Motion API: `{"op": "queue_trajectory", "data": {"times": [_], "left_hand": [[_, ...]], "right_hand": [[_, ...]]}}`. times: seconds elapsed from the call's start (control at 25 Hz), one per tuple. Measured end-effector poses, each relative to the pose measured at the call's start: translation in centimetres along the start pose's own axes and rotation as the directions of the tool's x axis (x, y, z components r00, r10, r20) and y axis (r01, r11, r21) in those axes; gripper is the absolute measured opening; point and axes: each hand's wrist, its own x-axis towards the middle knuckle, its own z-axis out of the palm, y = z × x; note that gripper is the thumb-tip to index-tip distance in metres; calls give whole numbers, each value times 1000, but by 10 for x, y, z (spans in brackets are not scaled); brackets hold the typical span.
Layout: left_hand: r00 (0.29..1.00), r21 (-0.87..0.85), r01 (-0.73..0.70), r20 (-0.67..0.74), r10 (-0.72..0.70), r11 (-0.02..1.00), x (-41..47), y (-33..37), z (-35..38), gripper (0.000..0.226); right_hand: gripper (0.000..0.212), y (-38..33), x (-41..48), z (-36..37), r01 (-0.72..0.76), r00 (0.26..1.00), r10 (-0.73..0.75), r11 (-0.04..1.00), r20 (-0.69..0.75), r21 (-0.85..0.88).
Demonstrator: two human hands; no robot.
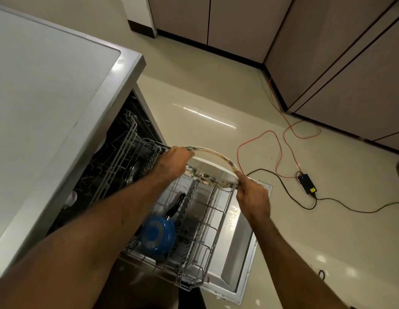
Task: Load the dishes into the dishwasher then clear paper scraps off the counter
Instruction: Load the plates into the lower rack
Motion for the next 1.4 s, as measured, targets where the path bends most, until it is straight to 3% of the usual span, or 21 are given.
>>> {"op": "queue_trajectory", "data": {"times": [0.16,0.52,0.76,0.96,1.2,1.4], "left_hand": [[999,23,-48,6,48,999,4,-2,10,45],[995,-51,15,99,-10,999,28,-12,52,51],[987,-109,72,153,-55,991,37,-18,64,83],[977,-82,29,211,-11,996,33,-17,57,85],[981,-62,-38,186,49,997,9,-11,35,79],[978,10,-159,135,156,987,-33,6,1,89]], "right_hand": [[50,8,-2,3,-5,1000,5,999,6,42],[40,11,15,30,-84,989,71,992,130,97],[37,-1,28,44,-175,967,144,975,211,134],[40,-11,33,43,-259,941,186,933,282,250],[51,-32,11,14,-85,969,23,965,245,249],[84,-95,-10,-26,84,951,-131,981,279,174]]}}
